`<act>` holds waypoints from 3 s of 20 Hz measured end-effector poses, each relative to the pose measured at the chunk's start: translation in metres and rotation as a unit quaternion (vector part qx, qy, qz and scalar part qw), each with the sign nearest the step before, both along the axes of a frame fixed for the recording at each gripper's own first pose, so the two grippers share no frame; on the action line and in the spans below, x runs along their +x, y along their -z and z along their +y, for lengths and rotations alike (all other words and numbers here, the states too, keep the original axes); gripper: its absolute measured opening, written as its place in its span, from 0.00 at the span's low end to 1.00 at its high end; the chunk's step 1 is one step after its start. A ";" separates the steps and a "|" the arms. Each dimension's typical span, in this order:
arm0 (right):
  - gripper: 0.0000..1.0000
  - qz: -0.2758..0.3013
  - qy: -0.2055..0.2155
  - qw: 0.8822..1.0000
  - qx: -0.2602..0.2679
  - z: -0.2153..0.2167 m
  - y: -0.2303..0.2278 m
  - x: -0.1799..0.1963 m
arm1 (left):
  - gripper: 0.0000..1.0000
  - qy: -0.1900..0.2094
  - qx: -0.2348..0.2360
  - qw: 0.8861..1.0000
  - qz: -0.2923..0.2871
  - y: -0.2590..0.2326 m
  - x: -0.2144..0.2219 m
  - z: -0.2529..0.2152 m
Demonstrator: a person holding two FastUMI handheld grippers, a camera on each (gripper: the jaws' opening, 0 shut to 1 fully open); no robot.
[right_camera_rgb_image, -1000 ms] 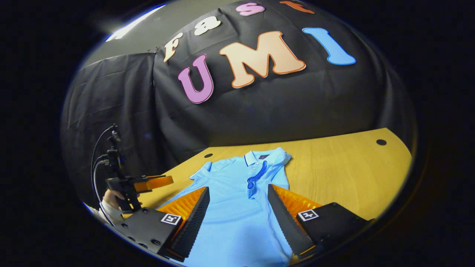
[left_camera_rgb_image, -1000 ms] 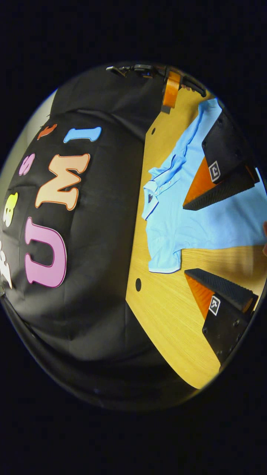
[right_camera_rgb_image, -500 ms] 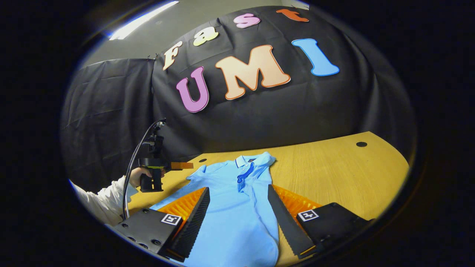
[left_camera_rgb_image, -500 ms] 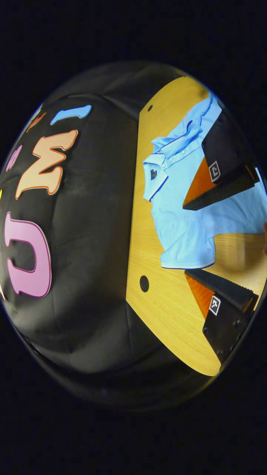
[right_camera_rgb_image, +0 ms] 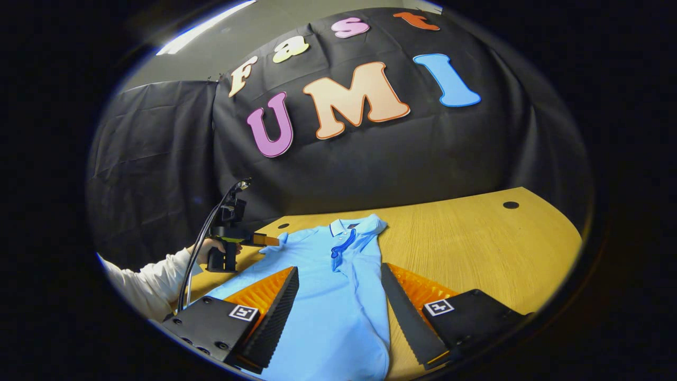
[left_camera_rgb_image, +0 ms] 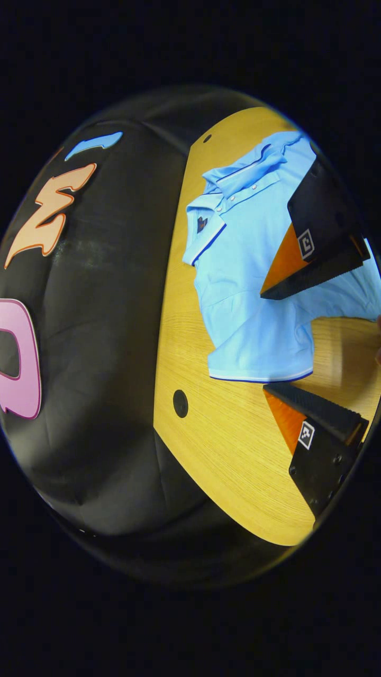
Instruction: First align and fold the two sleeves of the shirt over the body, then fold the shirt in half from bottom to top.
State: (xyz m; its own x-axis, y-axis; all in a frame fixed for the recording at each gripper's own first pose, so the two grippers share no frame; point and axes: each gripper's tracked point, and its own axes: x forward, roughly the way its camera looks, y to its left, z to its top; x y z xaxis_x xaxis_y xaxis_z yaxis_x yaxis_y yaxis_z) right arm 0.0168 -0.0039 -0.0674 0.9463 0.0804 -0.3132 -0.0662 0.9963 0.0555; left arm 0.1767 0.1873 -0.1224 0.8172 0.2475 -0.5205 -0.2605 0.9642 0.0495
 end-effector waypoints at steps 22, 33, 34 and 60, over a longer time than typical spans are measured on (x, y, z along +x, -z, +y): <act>0.98 0.001 0.011 1.000 0.011 -0.009 0.001 -0.003 | 0.00 0.016 -0.007 1.000 0.004 -0.003 0.008 -0.026; 0.98 0.006 0.021 1.000 0.009 -0.016 0.007 -0.003 | 0.00 0.217 0.067 0.973 -0.031 -0.050 0.014 -0.183; 0.98 0.007 0.022 1.000 0.008 -0.017 0.007 -0.002 | 0.00 0.235 0.083 0.968 -0.028 -0.048 0.012 -0.196; 0.98 0.044 0.018 0.998 -0.040 0.003 0.028 -0.044 | 0.95 0.261 0.141 0.954 -0.044 -0.034 -0.123 -0.214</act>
